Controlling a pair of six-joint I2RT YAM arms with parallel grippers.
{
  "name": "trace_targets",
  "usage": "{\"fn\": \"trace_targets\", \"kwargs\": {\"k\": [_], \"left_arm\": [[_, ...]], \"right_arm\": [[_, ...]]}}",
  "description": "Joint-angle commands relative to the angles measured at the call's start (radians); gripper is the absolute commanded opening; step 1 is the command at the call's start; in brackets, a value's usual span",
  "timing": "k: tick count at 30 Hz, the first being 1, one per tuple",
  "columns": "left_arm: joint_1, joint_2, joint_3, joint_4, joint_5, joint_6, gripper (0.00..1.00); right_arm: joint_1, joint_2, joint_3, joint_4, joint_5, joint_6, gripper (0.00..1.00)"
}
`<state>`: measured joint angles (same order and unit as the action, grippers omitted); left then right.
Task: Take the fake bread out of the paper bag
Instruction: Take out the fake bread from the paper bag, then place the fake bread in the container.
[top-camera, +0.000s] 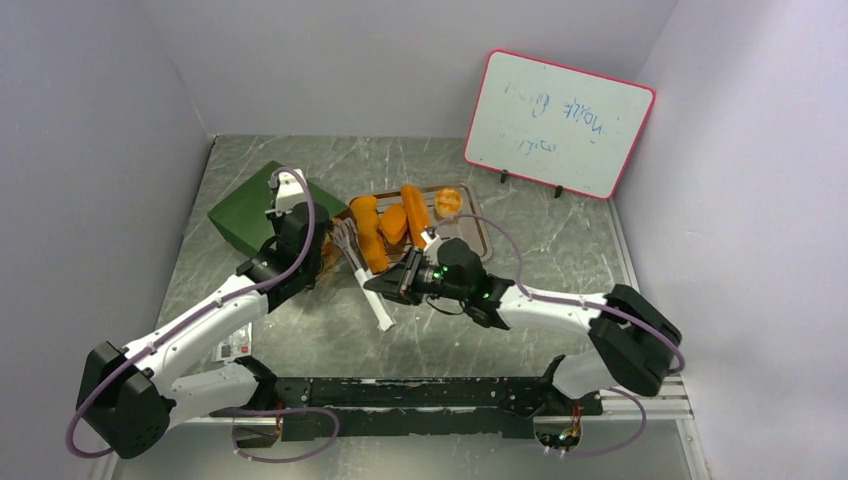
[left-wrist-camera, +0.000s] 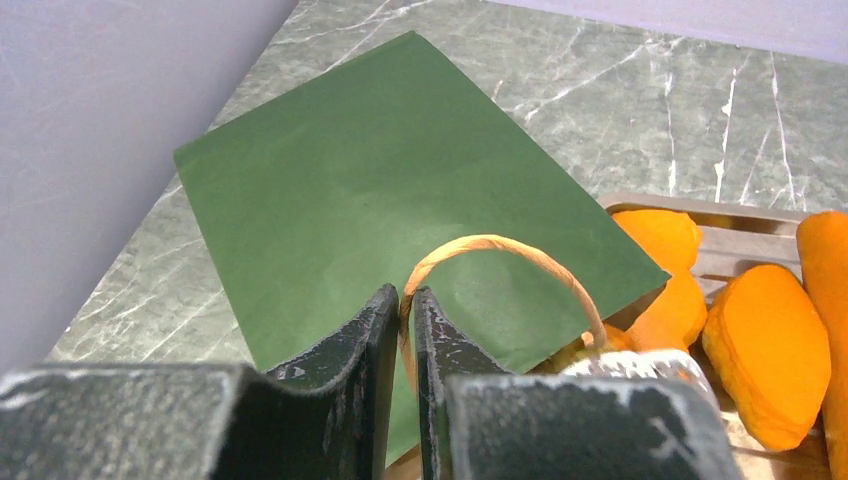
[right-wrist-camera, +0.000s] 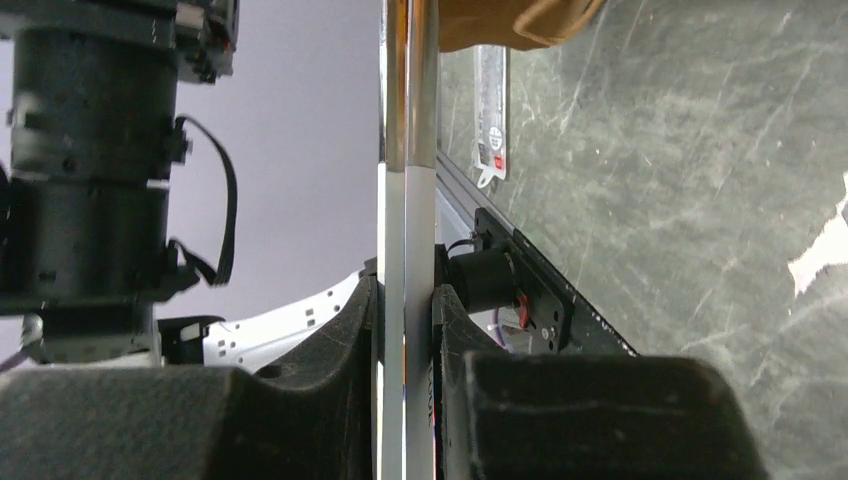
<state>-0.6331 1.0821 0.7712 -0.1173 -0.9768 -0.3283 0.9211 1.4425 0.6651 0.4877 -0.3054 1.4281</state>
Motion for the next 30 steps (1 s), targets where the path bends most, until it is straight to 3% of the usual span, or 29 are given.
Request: {"fn": "trace_targets", "kwargs": {"k": [1,19,30], "left_arm": [[0.026,0.002,0.032,0.059,0.017,0.021,0.07],[0.128,0.013,0.055,0.125,0.090,0.064,0.07],[0.150,0.007,0.048,0.142,0.131,0.062,0.07]], "right_arm": [[0.026,-0.142,-0.074,-0.030,0.070,0.001,0.00],[0.072,-0.658,-0.177,-0.414,0.344,0.002,0.00],[0.072,-0.776,-0.130,-0.565,0.537,-0.027,0.00]]}}
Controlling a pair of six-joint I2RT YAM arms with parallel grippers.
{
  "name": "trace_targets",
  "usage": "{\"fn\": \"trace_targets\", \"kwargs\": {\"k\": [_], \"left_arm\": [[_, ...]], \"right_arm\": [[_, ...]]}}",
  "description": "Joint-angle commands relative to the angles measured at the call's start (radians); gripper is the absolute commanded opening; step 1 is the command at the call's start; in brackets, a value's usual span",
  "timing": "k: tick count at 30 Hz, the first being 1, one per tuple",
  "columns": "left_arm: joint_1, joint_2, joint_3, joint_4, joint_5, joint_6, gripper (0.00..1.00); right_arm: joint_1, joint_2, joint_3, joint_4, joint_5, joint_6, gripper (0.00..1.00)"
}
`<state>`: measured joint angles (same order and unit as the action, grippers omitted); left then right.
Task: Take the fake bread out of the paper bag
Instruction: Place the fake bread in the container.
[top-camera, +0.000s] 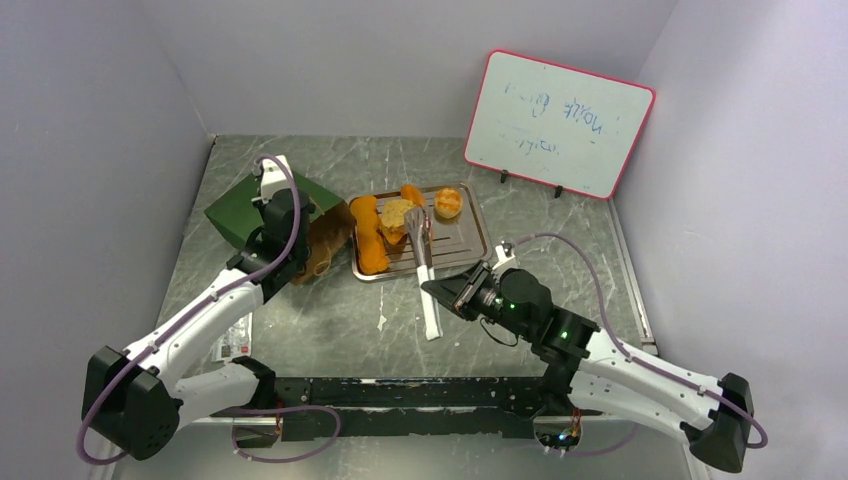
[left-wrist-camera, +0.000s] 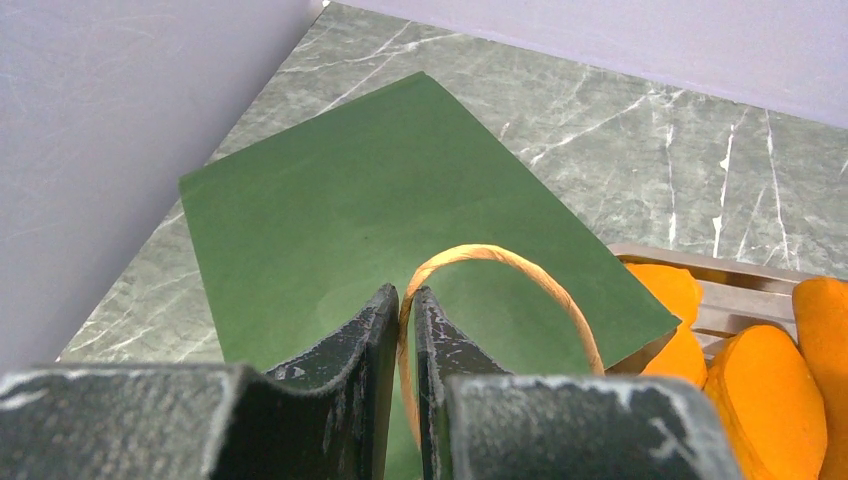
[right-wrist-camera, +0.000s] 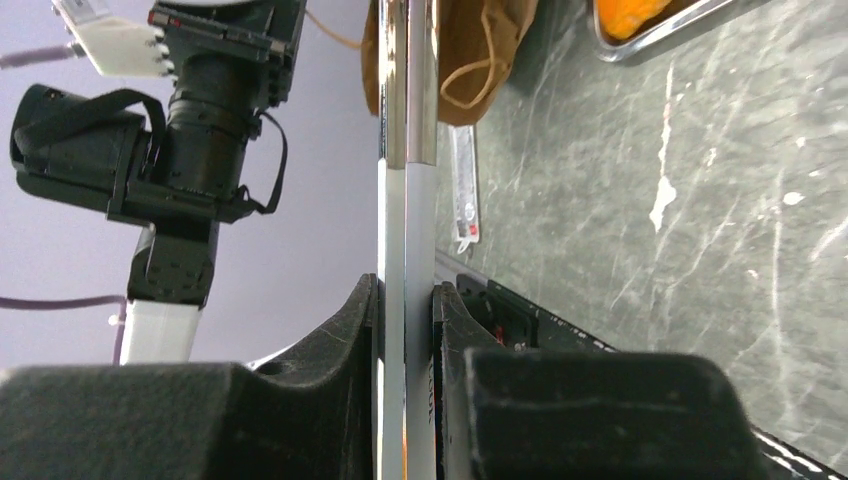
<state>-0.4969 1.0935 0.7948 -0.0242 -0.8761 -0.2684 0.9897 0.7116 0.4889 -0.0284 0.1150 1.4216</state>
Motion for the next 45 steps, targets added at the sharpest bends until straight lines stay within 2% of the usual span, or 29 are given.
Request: {"fn": "trace_targets", "kwargs": {"k": [1,9,15,22,38,45], "left_arm": [[0.014,-0.006,0.021,0.049,0.034,0.000,0.07],[0.015,-0.014,0.017,0.049,0.052,-0.001,0.07],[0.015,-0.033,0.023,0.037,0.069,0.000,0.07],[0.015,-0.047,0.032,0.025,0.080,0.003,0.07],[0.016,-0.072,0.037,0.025,0.093,0.022,0.07],[0.015,-0.071,0.039,0.026,0.096,0.029,0.07]], "right_arm": [[0.004,-0.054,0.051,-0.064,0.134,-0.023,0.00],[0.004,-0.128,0.067,-0.163,0.262,-0.023,0.00],[0.004,-0.184,0.042,-0.243,0.333,0.035,0.00],[0.003,-0.221,-0.019,-0.261,0.353,0.100,0.00],[-0.016,-0.183,-0.158,-0.160,0.311,0.198,0.00],[-0.109,-0.141,-0.214,-0.048,0.219,0.194,0.00]]}}
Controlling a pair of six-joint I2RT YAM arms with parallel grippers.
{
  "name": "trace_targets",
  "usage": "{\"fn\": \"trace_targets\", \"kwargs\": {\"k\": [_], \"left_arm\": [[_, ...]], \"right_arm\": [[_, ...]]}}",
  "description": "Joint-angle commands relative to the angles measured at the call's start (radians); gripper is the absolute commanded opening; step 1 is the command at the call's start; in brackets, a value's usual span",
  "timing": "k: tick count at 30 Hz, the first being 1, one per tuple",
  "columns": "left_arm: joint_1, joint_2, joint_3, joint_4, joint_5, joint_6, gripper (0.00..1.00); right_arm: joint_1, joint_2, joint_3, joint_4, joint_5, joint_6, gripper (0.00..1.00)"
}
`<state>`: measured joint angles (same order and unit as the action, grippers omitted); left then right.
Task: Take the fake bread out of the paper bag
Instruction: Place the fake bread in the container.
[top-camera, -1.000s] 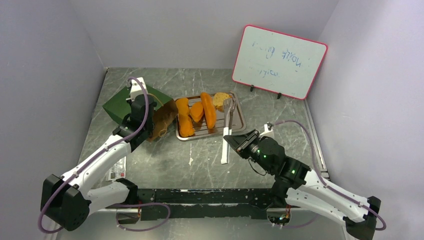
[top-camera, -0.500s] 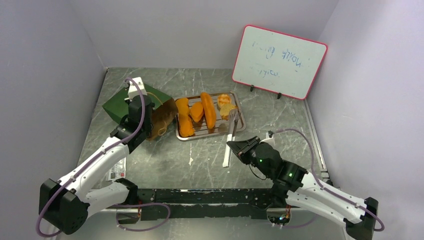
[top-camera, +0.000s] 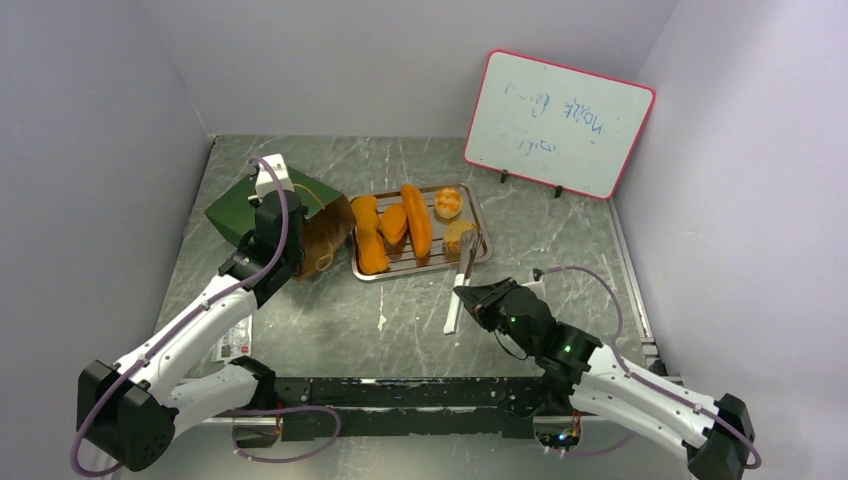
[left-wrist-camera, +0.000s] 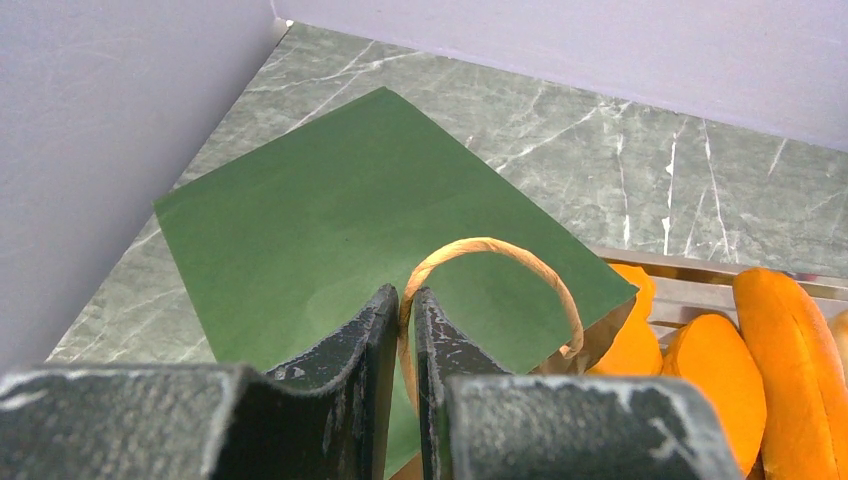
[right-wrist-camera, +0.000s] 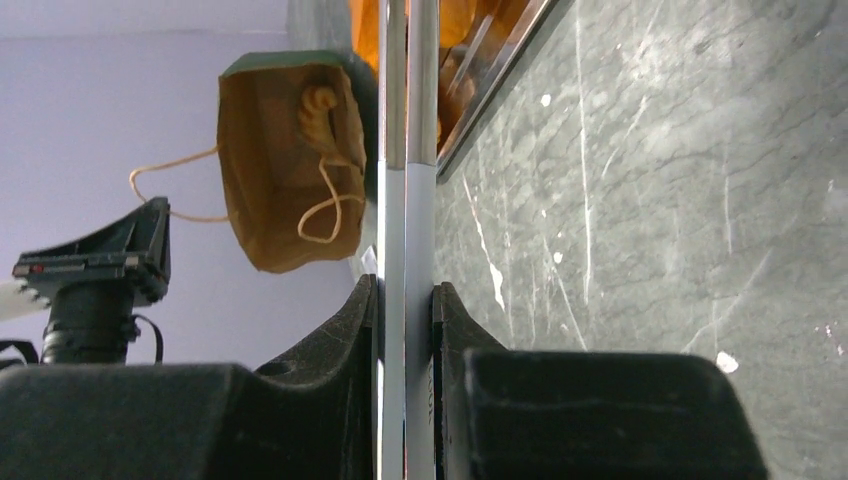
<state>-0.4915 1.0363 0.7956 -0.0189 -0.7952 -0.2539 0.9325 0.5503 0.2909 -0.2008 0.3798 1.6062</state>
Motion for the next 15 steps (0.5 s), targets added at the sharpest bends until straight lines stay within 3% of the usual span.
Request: {"fn": "trace_targets", "kwargs": {"k": [1,7,15], "left_arm": [[0.010,-0.014,0.039,0.022,0.015,0.015,0.07],[0.010,-0.018,0.043,0.024,0.014,0.019,0.07],[0.010,-0.015,0.047,0.026,0.019,0.021,0.07]], "right_arm": [[-0.068,0.029,-0.024,0.146,-0.065,0.009,0.00],[-0.142,0.096,-0.034,0.229,-0.150,-0.004,0.00],[-0.151,0.139,-0.060,0.268,-0.192,0.030,0.00]]}}
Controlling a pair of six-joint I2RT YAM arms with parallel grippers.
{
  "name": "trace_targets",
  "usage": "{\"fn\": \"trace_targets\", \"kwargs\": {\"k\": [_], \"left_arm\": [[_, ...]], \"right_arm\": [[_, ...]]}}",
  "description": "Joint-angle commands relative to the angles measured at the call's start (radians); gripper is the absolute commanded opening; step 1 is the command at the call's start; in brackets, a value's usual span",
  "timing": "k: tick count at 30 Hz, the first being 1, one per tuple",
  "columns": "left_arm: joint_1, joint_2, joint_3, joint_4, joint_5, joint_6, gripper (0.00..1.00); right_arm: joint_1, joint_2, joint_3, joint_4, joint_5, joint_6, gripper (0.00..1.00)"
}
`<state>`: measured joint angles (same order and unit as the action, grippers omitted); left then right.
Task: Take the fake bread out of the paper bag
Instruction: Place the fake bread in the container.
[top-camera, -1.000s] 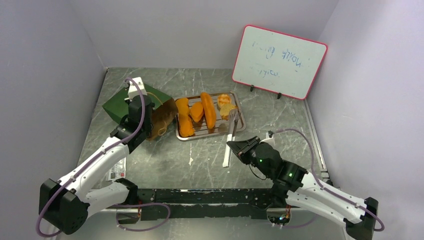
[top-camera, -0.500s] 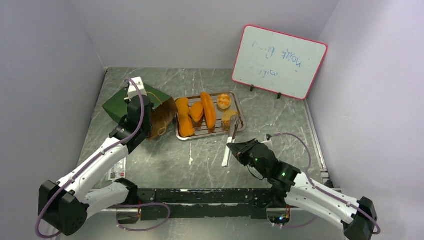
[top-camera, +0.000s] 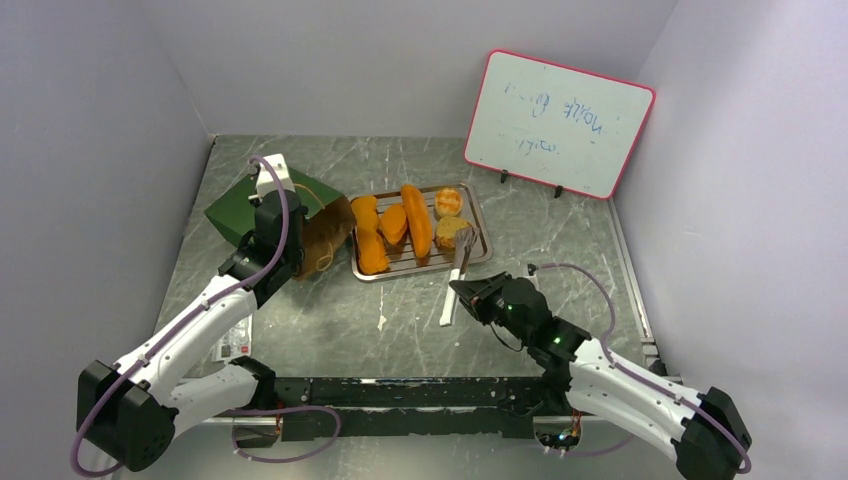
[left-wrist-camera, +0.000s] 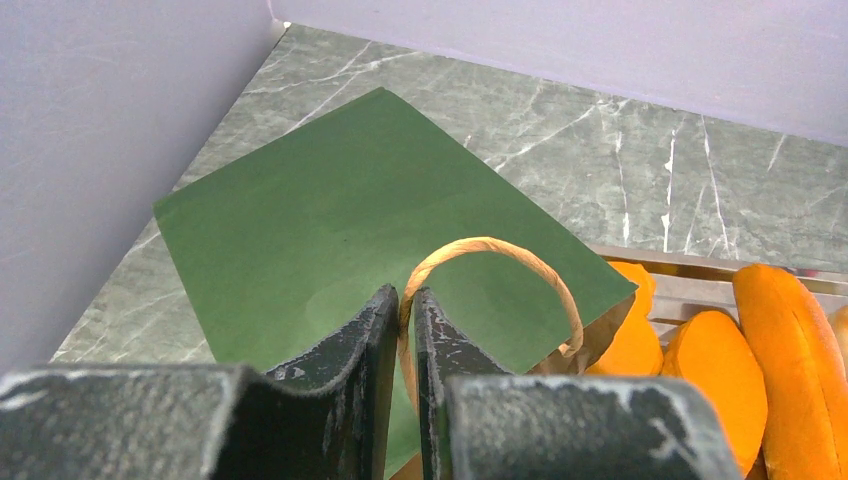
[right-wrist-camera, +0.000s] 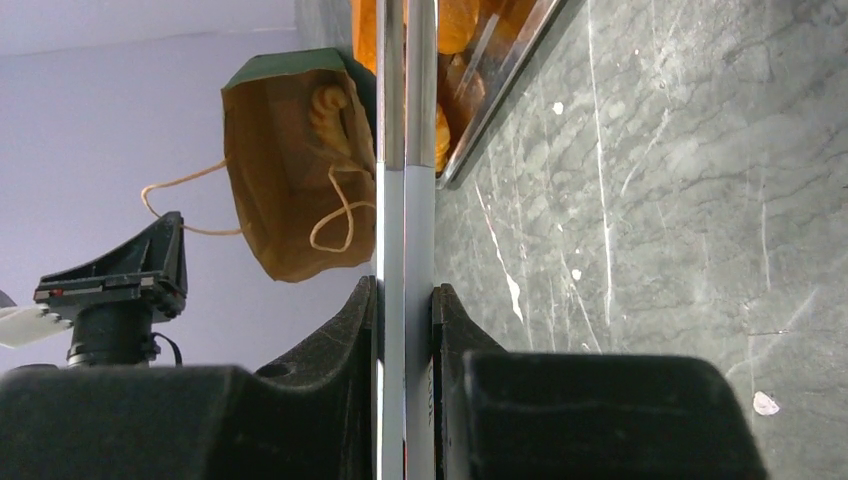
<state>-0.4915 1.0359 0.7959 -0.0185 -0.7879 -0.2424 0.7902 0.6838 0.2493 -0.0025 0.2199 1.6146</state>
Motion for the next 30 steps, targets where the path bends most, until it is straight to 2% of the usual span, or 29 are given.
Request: {"fn": "trace_targets", "kwargs": {"k": [1,5,14,30], "left_arm": [[0.010,-0.015,0.048,0.026,0.011,0.012,0.07],[0.010,-0.019,0.050,0.026,0.011,0.015,0.07],[0.010,-0.020,0.050,0.015,0.014,0.007,0.07],[0.010,-0.033,0.048,0.002,0.019,0.006,0.07]], "right_arm": [[-0.008,0.007,-0.026,0.071,-0.033,0.029,0.02],[-0.013,-0.006,-0.042,0.053,-0.028,0.046,0.08],[-0.019,-0.081,-0.042,-0.022,-0.019,0.049,0.31],[-0.020,-0.160,-0.021,-0.166,-0.006,0.069,0.33]]}}
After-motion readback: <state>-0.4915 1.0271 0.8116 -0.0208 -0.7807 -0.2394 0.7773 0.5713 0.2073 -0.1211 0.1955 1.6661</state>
